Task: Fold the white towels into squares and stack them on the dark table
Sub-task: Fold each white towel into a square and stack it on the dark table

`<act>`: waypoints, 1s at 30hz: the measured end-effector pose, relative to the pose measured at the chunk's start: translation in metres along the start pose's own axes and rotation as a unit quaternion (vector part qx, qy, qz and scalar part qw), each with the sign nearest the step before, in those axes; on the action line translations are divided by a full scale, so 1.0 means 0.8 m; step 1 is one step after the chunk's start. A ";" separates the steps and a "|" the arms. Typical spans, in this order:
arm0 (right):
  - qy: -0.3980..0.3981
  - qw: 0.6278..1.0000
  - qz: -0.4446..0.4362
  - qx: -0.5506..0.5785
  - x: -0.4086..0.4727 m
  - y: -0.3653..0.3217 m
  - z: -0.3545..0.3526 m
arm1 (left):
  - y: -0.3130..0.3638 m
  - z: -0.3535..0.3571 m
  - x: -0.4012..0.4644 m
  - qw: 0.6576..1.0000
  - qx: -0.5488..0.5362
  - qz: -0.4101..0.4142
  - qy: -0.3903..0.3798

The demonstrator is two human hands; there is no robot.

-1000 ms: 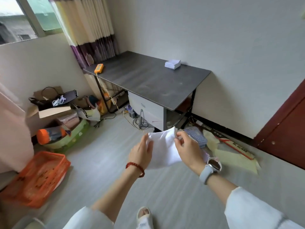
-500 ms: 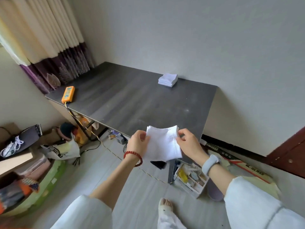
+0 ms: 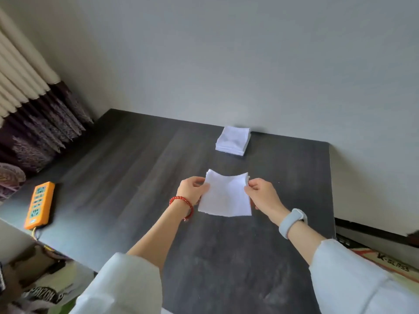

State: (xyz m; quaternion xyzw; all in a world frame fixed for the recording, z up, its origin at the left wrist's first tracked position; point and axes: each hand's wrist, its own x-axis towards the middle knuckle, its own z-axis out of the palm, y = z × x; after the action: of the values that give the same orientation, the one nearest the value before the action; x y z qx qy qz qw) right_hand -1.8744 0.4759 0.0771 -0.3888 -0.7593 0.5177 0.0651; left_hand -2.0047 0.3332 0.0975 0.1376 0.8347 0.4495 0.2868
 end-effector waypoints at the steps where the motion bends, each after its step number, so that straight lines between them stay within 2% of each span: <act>1: 0.016 1.000 0.002 0.013 0.022 -0.012 -0.001 | 0.013 -0.004 0.029 1.000 0.001 0.009 0.005; 6: 0.066 0.993 0.013 0.098 0.141 -0.055 0.000 | 0.075 -0.002 0.179 0.998 -0.021 0.056 -0.007; 9: 0.135 0.983 0.015 0.123 0.222 -0.064 0.010 | 0.090 0.017 0.266 0.996 -0.038 0.077 -0.021; 16: 0.249 0.965 -0.021 0.075 0.337 -0.054 0.018 | 0.086 0.059 0.399 0.990 0.010 0.144 -0.003; 20: 0.261 0.964 -0.018 0.051 0.369 -0.037 0.024 | 0.078 0.077 0.439 0.987 0.029 0.158 -0.008; 30: 0.260 0.965 0.018 0.042 0.393 0.006 0.042 | 0.040 0.105 0.473 0.991 0.054 0.121 -0.034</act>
State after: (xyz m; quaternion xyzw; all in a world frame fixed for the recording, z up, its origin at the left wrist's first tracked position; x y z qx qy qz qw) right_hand -2.1052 0.6586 -0.0379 -0.5207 -0.6869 0.4312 0.2667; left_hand -2.2569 0.5916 -0.0465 0.2679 0.8250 0.4298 0.2507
